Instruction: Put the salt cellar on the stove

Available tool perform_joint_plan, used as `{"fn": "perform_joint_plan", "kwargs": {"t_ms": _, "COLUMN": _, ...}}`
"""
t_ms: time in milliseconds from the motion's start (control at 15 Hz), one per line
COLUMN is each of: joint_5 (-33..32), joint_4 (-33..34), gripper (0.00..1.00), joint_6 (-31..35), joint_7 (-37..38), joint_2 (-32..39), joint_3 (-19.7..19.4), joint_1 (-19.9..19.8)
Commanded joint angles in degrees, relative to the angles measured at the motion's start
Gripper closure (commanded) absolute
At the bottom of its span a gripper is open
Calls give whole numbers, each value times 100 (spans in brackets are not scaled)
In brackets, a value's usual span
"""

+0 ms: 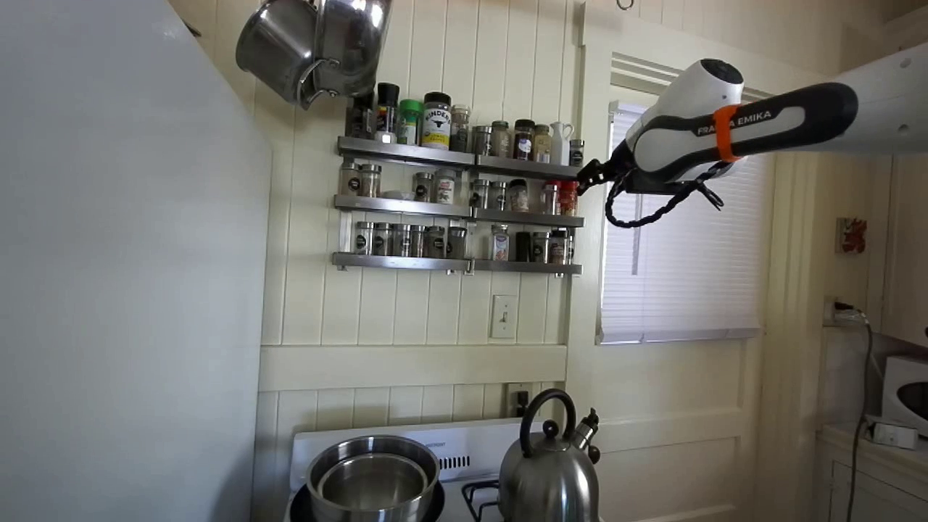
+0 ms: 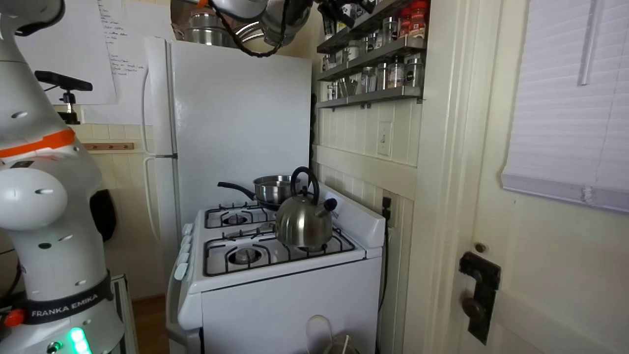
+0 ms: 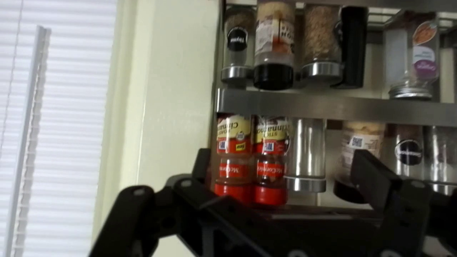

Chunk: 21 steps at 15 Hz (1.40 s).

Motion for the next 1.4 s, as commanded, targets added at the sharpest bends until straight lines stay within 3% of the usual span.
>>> {"fn": "perform_joint_plan", "kwargs": {"t_ms": 0, "joint_5": -849, "joint_4": 356, "gripper": 0, "joint_6": 247, "joint_7": 844, "joint_2": 367, "joint_3": 408, "joint_1": -517}}
{"fn": "perform_joint_plan", "kwargs": {"t_ms": 200, "joint_5": -1140, "joint_4": 433, "gripper": 0, "joint_6": 592, "joint_7": 1218, "joint_2": 645, "joint_3": 518, "joint_1": -649}}
{"fn": "perform_joint_plan", "kwargs": {"t_ms": 267, "joint_5": -890, "joint_4": 271, "gripper": 0, "joint_6": 405, "joint_7": 909, "joint_2": 412, "joint_3": 408, "joint_1": -495}}
{"fn": "perform_joint_plan", "kwargs": {"t_ms": 600, "joint_5": -907, "joint_4": 275, "gripper": 0, "joint_6": 444, "joint_7": 941, "joint_2": 450, "joint_3": 416, "joint_1": -508}}
{"fn": "perform_joint_plan", "kwargs": {"t_ms": 1333, "joint_5": -1207, "joint_4": 1184, "gripper": 0, "joint_6": 1028, "joint_7": 1836, "joint_2": 1384, "joint_3": 667, "joint_1": -665}}
